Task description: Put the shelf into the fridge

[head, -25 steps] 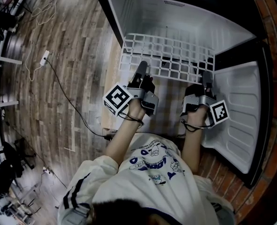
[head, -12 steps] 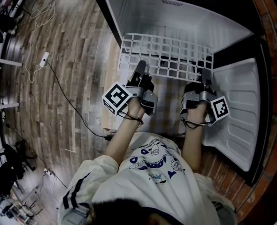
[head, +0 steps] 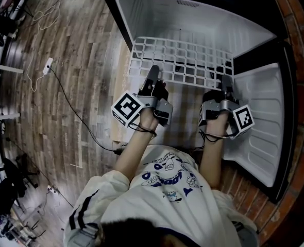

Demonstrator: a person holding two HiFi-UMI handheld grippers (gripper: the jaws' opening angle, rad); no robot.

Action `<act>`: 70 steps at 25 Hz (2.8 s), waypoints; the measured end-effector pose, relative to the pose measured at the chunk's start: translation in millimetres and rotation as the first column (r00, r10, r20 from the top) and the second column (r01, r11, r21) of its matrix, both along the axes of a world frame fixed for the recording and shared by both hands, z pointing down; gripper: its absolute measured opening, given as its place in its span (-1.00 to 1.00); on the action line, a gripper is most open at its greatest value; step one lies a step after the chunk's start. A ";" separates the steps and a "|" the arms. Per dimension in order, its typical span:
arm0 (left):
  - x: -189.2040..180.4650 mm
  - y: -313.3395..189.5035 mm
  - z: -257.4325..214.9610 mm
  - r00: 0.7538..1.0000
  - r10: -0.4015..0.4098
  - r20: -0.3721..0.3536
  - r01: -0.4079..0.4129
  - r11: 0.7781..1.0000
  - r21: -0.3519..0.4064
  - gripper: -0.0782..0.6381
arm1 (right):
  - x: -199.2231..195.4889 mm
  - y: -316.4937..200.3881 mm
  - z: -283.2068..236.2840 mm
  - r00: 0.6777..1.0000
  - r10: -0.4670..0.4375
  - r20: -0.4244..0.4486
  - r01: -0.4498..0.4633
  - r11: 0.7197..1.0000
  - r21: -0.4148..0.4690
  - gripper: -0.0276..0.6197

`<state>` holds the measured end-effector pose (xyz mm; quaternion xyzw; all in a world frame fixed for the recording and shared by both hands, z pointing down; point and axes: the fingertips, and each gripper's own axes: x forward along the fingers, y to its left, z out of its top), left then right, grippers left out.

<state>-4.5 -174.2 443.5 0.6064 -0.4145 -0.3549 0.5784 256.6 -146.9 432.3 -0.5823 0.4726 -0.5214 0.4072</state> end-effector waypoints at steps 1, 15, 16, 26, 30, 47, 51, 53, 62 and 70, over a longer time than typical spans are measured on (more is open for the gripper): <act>0.0 -0.2 -1.1 1.000 0.000 -0.003 0.000 1.000 0.002 -0.67 | -0.2 0.5 -0.8 1.000 0.001 0.006 -0.001 1.000 0.005 -0.76; 0.6 -1.4 -3.1 1.000 -0.004 -0.009 0.004 1.000 0.009 -0.67 | 0.1 -1.7 3.9 0.999 0.002 0.046 -0.003 1.000 0.007 -0.77; 1.0 -1.7 -3.9 1.000 -0.004 -0.013 0.004 1.000 0.013 -0.67 | 0.3 -2.6 3.9 0.999 0.005 0.046 -0.005 1.000 0.007 -0.77; 0.6 -0.1 -2.2 1.000 -0.003 0.004 0.003 1.000 0.008 -0.67 | 1.5 -5.9 2.2 0.999 0.031 0.024 -0.032 0.999 0.033 -0.77; 0.5 -0.2 -2.9 1.000 -0.001 0.006 0.001 1.000 0.007 -0.67 | 1.4 -5.5 1.5 0.999 0.041 0.022 -0.041 0.998 0.037 -0.77; 0.8 -1.6 -5.2 1.000 0.004 0.002 -0.004 1.000 0.002 -0.68 | 3.9 -8.5 -2.7 0.998 0.066 -0.022 -0.064 0.996 0.056 -0.76; 1.5 -4.0 -2.0 1.000 0.000 0.001 0.000 1.000 0.001 -0.67 | 0.3 -9.8 1.3 0.998 0.053 -0.037 -0.052 0.998 0.042 -0.76; 2.9 -9.6 2.1 1.000 -0.001 0.007 0.001 1.000 -0.005 -0.67 | -5.2 -14.5 7.8 1.000 0.028 -0.008 -0.028 0.999 0.047 -0.74; 2.6 2.2 7.0 1.000 0.016 -0.003 -0.016 0.998 -0.061 -0.67 | -51.9 4.6 13.2 0.997 -0.080 0.017 0.079 0.996 0.029 -0.65; 2.4 2.4 5.5 1.000 0.016 -0.010 -0.017 0.996 -0.087 -0.67 | -61.8 8.0 8.8 0.995 -0.098 0.016 0.098 0.995 0.017 -0.73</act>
